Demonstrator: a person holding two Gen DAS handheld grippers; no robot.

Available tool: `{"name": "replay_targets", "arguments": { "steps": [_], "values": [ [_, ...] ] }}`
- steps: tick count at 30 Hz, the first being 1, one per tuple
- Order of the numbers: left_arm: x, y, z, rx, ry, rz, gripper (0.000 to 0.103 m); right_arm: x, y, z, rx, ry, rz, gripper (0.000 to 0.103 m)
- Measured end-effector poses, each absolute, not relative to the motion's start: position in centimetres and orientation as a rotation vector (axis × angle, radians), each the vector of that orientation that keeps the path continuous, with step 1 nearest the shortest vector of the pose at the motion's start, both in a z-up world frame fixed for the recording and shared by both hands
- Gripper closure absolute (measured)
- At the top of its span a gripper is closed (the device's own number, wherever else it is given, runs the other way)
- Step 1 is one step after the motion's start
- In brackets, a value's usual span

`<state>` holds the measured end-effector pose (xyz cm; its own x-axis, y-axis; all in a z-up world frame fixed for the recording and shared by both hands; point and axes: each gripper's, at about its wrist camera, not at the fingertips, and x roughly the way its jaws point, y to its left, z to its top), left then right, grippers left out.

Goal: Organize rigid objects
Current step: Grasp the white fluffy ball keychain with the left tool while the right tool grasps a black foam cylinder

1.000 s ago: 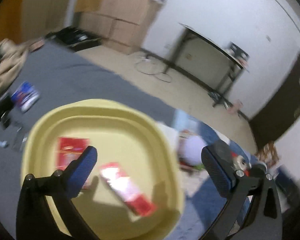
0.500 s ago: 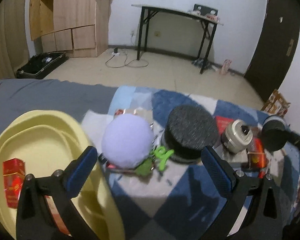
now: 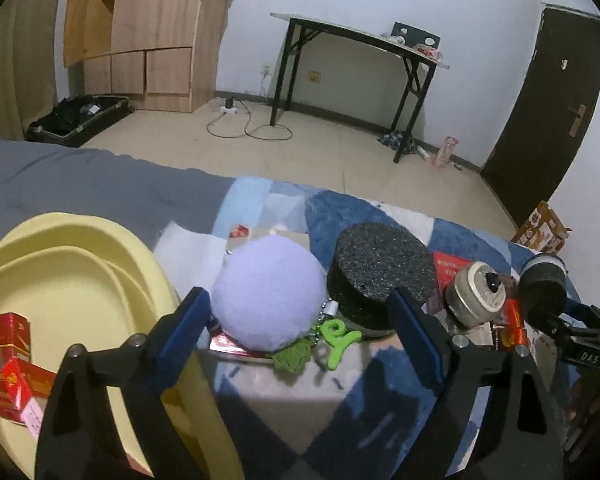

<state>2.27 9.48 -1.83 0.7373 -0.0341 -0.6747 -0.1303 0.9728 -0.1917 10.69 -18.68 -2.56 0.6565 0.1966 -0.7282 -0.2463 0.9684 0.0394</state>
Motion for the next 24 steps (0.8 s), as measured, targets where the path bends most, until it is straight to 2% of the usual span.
{"name": "replay_targets", "arguments": {
  "steps": [9,12,15,19,24],
  "values": [
    [1.8,9.5,-2.1,-0.101,0.795,0.074,0.013,11.2,-20.0,-2.9,-0.016,0.821,0.238,0.004],
    [2.1,9.3,-2.6,-0.096,0.796,0.086,0.013,11.3,-20.0,-3.3,-0.013,0.838,0.237,0.011],
    [2.3,9.1,-2.8,-0.094,0.782,0.081,0.013,11.2,-19.7,-3.4,-0.026,0.836,0.251,0.012],
    [2.5,9.5,-2.8,-0.133,0.770,0.065,0.027,11.0,-19.1,-3.4,-0.052,0.816,0.265,0.016],
    [2.8,9.8,-3.3,-0.146,0.772,0.097,0.043,11.0,-19.1,-3.6,-0.065,0.795,0.249,0.028]
  ]
}}
